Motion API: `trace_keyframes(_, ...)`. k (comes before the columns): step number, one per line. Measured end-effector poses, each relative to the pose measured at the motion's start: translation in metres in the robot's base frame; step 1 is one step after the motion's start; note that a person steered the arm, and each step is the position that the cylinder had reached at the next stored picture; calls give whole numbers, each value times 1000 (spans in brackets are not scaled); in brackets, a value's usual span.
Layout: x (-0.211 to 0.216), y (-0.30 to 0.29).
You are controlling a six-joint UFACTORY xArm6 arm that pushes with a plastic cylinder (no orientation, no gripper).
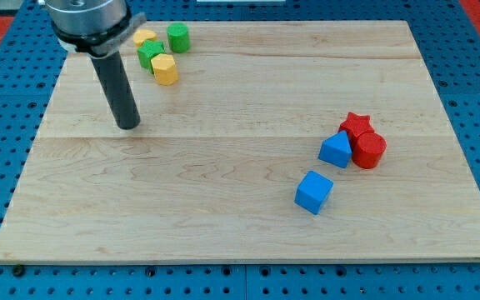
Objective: Point at the yellow heart
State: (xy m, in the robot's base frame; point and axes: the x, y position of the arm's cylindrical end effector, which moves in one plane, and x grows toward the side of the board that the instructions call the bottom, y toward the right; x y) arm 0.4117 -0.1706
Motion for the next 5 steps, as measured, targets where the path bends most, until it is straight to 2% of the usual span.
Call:
trace_keyframes(3, -98, -110)
trace_keyframes(5, -150, -110)
